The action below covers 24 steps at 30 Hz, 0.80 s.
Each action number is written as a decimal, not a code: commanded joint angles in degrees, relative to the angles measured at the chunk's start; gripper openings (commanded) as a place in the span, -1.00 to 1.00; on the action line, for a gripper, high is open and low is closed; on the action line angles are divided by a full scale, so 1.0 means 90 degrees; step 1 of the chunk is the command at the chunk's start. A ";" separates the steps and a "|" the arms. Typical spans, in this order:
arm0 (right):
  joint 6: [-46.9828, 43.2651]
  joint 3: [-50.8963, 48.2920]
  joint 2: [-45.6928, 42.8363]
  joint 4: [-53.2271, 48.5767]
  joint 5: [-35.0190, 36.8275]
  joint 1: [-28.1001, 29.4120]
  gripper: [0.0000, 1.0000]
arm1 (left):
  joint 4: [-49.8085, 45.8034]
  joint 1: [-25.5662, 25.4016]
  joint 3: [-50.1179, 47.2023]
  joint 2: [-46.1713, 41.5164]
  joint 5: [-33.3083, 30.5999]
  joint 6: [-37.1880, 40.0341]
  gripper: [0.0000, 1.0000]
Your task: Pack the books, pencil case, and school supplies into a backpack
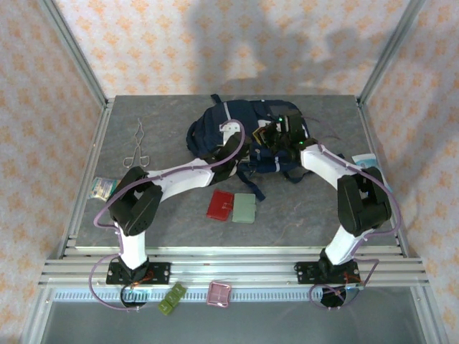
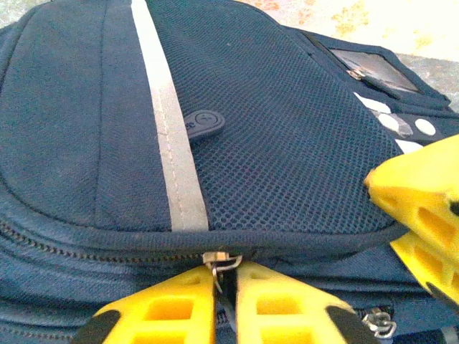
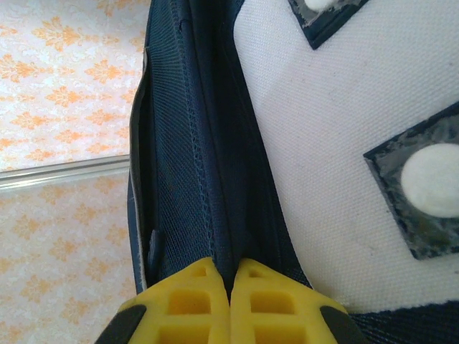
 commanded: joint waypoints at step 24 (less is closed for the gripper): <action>-0.0414 -0.0021 -0.0450 0.0535 -0.0413 0.0036 -1.00 | -0.0788 0.0896 -0.0382 -0.0525 0.0920 0.0470 -1.00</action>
